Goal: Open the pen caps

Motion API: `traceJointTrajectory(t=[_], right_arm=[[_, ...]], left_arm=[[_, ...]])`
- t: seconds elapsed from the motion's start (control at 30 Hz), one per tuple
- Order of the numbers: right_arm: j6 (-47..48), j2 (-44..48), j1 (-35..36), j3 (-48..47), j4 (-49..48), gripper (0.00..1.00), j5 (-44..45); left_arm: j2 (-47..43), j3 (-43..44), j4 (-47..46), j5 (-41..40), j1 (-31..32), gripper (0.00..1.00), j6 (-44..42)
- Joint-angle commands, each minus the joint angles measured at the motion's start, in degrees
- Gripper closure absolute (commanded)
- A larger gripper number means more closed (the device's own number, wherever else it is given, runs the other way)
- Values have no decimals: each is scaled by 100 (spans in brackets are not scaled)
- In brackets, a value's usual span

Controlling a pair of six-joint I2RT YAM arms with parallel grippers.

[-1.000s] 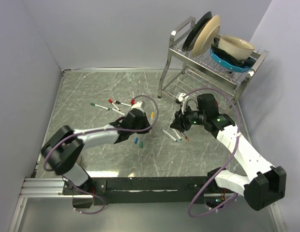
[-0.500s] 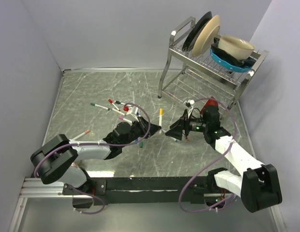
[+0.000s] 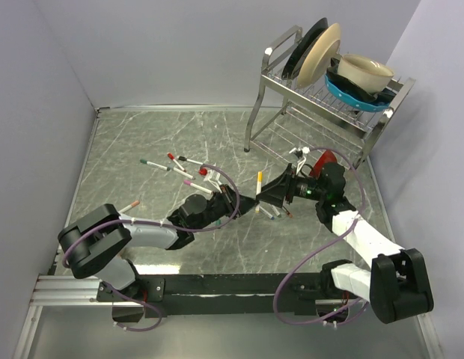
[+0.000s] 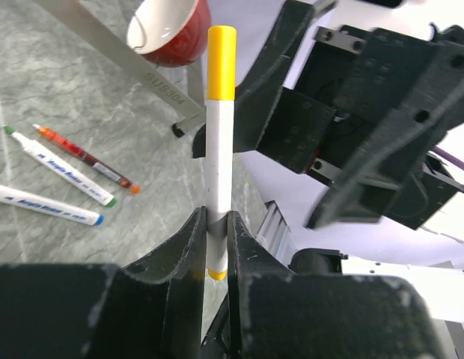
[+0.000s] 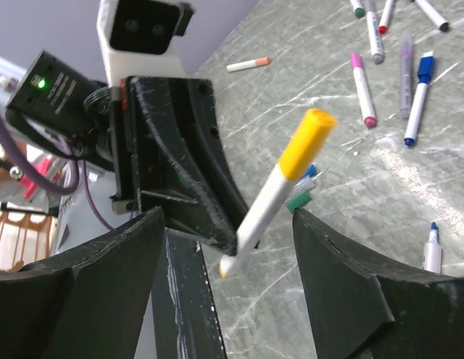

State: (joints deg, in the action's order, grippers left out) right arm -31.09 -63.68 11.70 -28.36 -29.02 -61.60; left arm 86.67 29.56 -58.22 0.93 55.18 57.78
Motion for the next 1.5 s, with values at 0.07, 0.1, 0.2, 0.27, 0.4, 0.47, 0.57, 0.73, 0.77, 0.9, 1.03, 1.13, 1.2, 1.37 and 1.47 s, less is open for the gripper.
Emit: traceJointTrajectory(t=[0.07,0.1,0.2,0.27,0.4,0.47,0.57,0.73,0.77,0.9,1.03,1.13,1.2,1.37,1.47], right_arm=[[-283,-101,-63,-91,-174,30,131],[-318,-118,-63,-82,-227,32,114],[-406,-162,-63,-64,-359,53,-18],[-547,-276,-63,-108,-438,76,-272],[-617,-347,-37,-179,-438,100,-519],[-521,-329,-37,-231,-386,100,-624],[197,-277,-28,-459,271,100,-660],[2517,-478,-19,-1187,2582,100,-888],[2807,-531,-19,-1285,3142,100,-1054],[3775,-733,51,-1558,3929,100,-1310],[3839,-698,253,-1594,3992,100,-1258],[3795,-733,297,-1611,3974,100,-1205],[3786,-760,350,-1620,3982,100,-1196],[3786,-795,429,-1673,4018,100,-1196],[3681,-795,420,-1655,3904,100,-1214]], left_arm=[[51,173,-612,92,133,99,-12],[86,181,-638,100,134,99,-21],[165,208,-735,153,169,99,-21],[192,234,-726,153,186,99,-12],[131,225,-639,101,195,99,-109],[61,199,-524,100,195,94,-205],[-237,16,-471,57,195,55,-380],[-905,-389,-227,-311,178,18,-610],[-1107,-381,62,-400,169,15,-697],[-1328,-223,477,-462,107,12,-908],[-1241,84,689,-331,-33,22,-909],[-1092,251,794,-304,-68,31,-891],[-1012,313,803,-321,-77,35,-918],[-793,585,838,-146,-104,43,-979],[-705,630,734,-59,-104,47,-979]])
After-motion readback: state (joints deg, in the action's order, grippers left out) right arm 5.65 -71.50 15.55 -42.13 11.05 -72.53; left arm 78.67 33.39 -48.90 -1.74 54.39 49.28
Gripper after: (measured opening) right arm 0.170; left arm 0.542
